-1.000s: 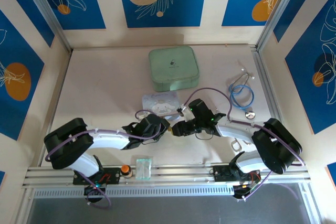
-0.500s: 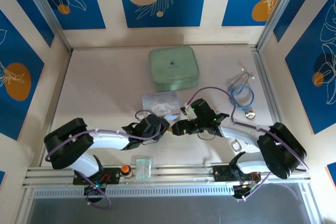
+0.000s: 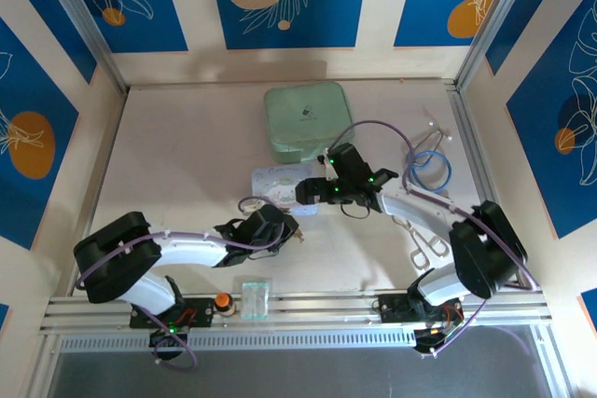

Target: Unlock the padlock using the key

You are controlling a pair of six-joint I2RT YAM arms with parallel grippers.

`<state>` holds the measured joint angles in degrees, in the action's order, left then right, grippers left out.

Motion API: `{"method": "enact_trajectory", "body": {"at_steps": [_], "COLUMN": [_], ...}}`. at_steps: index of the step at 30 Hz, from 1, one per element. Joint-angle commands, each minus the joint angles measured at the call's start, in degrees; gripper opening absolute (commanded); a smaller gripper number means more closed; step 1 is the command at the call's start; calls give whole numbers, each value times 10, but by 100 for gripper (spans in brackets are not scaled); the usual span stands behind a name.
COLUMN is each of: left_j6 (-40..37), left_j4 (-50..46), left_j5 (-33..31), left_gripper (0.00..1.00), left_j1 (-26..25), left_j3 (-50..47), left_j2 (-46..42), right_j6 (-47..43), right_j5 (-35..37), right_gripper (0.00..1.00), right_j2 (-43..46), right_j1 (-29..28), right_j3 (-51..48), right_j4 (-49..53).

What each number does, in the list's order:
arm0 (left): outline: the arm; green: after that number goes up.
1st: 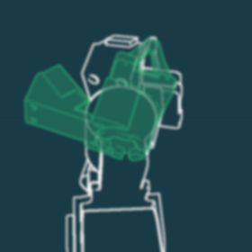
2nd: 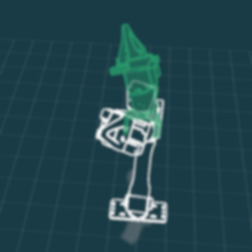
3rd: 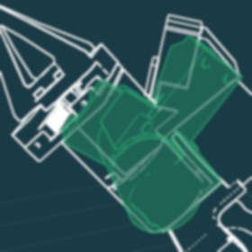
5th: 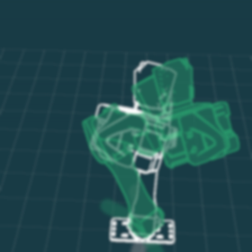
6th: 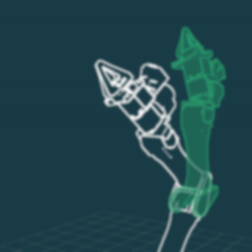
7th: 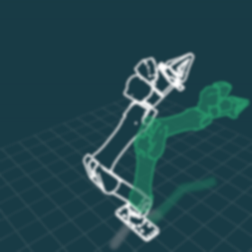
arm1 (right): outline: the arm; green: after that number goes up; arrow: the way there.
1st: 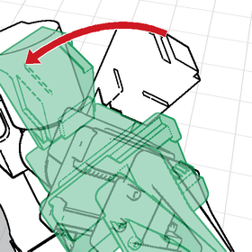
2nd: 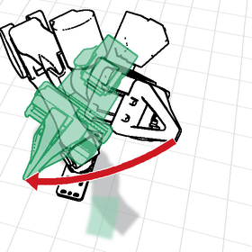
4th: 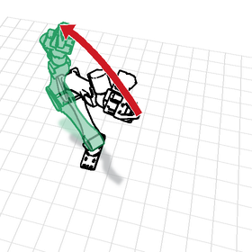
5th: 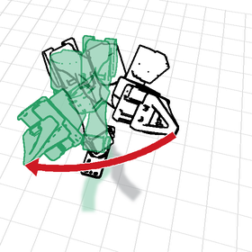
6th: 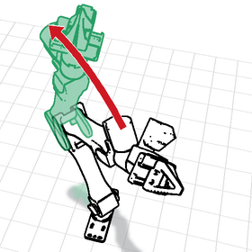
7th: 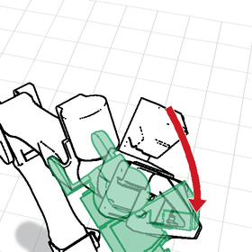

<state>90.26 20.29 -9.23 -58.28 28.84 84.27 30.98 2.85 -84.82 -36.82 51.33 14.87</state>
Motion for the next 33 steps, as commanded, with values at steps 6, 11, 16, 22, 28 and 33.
{"method": "enact_trajectory", "body": {"at_steps": [6,11,16,22,28,33], "left_j6": [-54,-73,-136,-217,-278,-300], "left_j4": [-121,-142,-208,-319,-387,-415], "left_j5": [-3,7,25,-8,-23,-30], "left_gripper": [0,0,0,5,6,9], "left_j1": [9,21,46,53,52,54], "left_j3": [1,-11,6,48,93,108], "left_j2": [-17,-23,-22,-22,1,14], "right_j6": [-9,-5,-1,-5,-7,-2], "right_j5": [36,29,28,21,20,15], "right_gripper": [83,72,66,62,61,61], "right_j2": [-76,-90,-100,-110,-109,-108], "right_j1": [4,4,-2,-1,3,4], "right_j3": [50,32,21,22,24,18], "right_j4": [51,30,22,18,18,15]}}
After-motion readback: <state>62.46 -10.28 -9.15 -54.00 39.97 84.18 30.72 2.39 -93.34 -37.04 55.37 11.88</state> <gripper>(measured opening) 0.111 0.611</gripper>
